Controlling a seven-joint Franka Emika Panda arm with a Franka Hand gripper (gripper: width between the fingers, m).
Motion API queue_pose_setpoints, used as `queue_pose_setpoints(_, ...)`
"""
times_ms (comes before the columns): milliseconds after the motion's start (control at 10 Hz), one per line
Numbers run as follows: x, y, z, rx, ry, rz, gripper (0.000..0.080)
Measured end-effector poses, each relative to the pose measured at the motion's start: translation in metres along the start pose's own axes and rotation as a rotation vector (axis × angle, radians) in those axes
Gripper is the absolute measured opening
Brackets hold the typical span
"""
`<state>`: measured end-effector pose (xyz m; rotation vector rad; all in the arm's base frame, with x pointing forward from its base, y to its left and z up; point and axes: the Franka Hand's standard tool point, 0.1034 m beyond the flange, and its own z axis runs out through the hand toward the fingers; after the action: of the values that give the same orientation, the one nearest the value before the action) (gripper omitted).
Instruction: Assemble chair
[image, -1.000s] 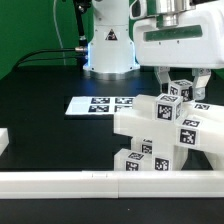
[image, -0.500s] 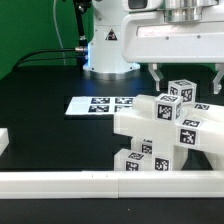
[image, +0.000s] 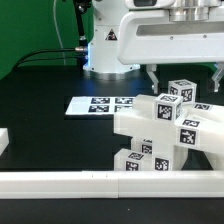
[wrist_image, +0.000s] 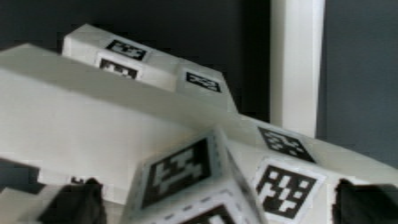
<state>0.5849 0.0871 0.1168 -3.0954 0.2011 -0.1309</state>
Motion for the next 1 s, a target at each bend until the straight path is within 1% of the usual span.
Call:
queue_pose_setpoints(100, 0.0000, 0.0000, 0.0000, 0.000, 0.000, 0.016, 0.0548)
queue_pose_setpoints(200, -0.0001, -0.0002, 0.0001, 0.001, 0.000, 0.034, 0.0365)
queue_pose_setpoints(300, 0.0004, 0.0002, -0.0002, 0.004, -0.003, 0.141, 0.0281)
queue_pose_setpoints(500, 0.0008, 0.0054, 0.0006, -0.001, -0.008, 0.336, 0.0281)
queue_pose_setpoints(700, 0.0006, 0.0044, 0.0009, 0.005, 0.006, 0.594, 0.0281)
queue_pose_setpoints(800, 0.0012, 0.0039, 0.0009, 0.013, 0.011, 0.748, 0.0281)
queue_pose_setpoints(1000, 0.0033, 0.0031, 0.0007, 0.046, 0.018, 0.895, 0.0281)
